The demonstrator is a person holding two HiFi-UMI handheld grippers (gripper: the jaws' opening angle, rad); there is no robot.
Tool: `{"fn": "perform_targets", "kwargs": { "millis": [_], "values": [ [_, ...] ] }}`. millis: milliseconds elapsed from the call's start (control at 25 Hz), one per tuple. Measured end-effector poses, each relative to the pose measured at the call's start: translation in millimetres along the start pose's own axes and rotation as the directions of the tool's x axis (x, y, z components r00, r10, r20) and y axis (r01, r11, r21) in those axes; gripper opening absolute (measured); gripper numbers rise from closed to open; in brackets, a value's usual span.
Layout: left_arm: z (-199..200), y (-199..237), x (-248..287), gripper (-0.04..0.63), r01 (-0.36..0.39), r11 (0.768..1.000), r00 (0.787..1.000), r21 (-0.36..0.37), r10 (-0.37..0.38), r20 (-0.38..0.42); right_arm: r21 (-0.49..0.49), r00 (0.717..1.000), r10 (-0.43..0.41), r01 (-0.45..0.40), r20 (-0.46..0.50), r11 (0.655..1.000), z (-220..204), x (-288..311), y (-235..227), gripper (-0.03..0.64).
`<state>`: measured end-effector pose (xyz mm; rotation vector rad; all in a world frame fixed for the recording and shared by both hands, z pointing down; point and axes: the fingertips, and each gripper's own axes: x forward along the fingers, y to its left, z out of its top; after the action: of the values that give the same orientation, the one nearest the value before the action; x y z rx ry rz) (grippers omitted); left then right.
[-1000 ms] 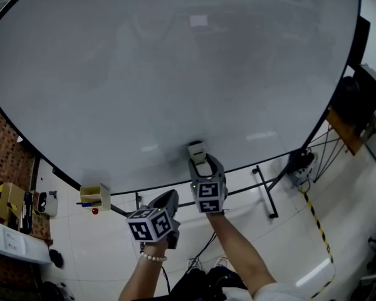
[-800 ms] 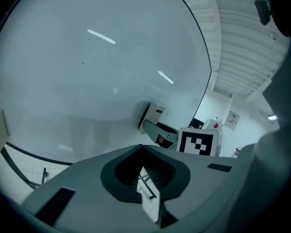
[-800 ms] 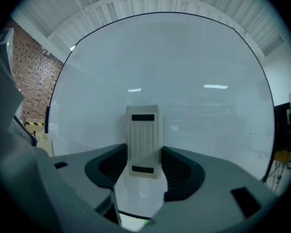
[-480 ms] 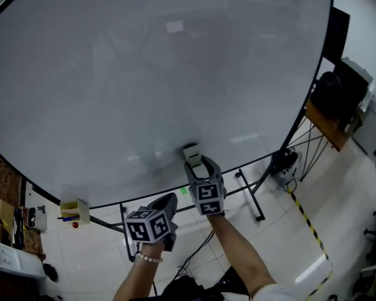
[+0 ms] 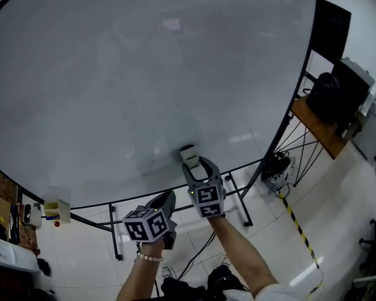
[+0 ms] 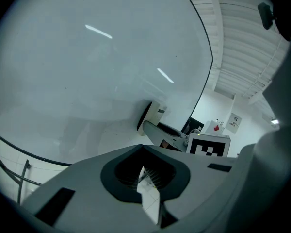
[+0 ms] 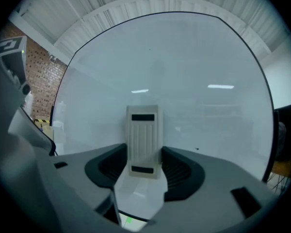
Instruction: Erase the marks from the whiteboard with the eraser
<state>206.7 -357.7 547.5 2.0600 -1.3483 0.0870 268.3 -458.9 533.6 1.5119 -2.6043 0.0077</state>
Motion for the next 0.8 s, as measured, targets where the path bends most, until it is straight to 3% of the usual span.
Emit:
{"fn": "perform_targets", "kwargs": {
  "millis": [520, 800],
  "values": [
    [-22.9, -82.1, 98.0, -0.012, 0.02, 1.0, 1.0, -0.001, -0.02, -0.006, 0.026, 0.999, -0.025, 0.024, 0.037, 0.999, -17.9, -30.0, -138.4, 0.256],
    [-38.1, -124.6, 145.0, -0.012, 0.054, 0.998, 0.997, 0.026, -0.052, -0.054, 0.044, 0.997, -0.067, 0.065, 0.044, 0.997, -27.4, -47.6, -214.3, 0.256]
  ]
}}
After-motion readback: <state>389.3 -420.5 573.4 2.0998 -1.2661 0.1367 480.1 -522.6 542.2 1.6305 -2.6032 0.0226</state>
